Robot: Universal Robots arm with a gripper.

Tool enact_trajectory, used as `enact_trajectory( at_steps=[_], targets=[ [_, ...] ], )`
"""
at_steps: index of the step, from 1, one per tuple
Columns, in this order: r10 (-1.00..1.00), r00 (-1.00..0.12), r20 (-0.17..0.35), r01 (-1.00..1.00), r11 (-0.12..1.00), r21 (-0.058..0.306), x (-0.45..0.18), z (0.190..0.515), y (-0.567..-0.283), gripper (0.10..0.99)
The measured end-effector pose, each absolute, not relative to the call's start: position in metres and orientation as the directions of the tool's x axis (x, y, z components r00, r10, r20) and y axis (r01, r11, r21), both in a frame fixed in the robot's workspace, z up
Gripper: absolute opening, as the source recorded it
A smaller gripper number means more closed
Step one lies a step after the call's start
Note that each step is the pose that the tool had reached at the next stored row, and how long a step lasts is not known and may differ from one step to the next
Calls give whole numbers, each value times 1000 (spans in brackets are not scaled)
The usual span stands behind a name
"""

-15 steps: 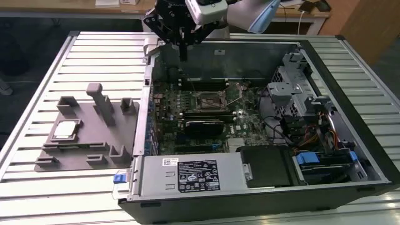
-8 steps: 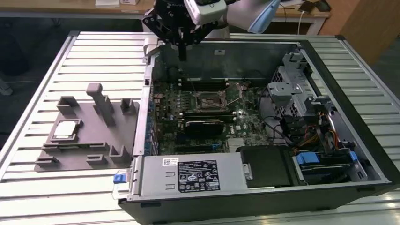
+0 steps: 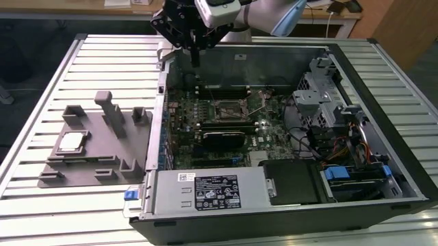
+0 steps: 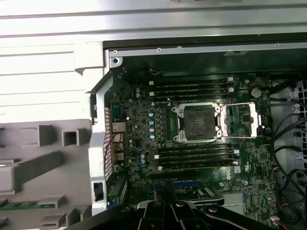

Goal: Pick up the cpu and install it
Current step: 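Reach for the cpu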

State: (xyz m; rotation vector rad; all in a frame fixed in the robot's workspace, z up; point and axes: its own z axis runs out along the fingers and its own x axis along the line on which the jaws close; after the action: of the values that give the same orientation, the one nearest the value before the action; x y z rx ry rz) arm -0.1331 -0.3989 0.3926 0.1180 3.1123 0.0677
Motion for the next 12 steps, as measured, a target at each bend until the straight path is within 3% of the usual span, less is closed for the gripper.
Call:
enact_trajectory(
  at_steps=[12],
  targets=[
    [76,-997,-26,75,996,45,-162,390,-399,106]
  ],
)
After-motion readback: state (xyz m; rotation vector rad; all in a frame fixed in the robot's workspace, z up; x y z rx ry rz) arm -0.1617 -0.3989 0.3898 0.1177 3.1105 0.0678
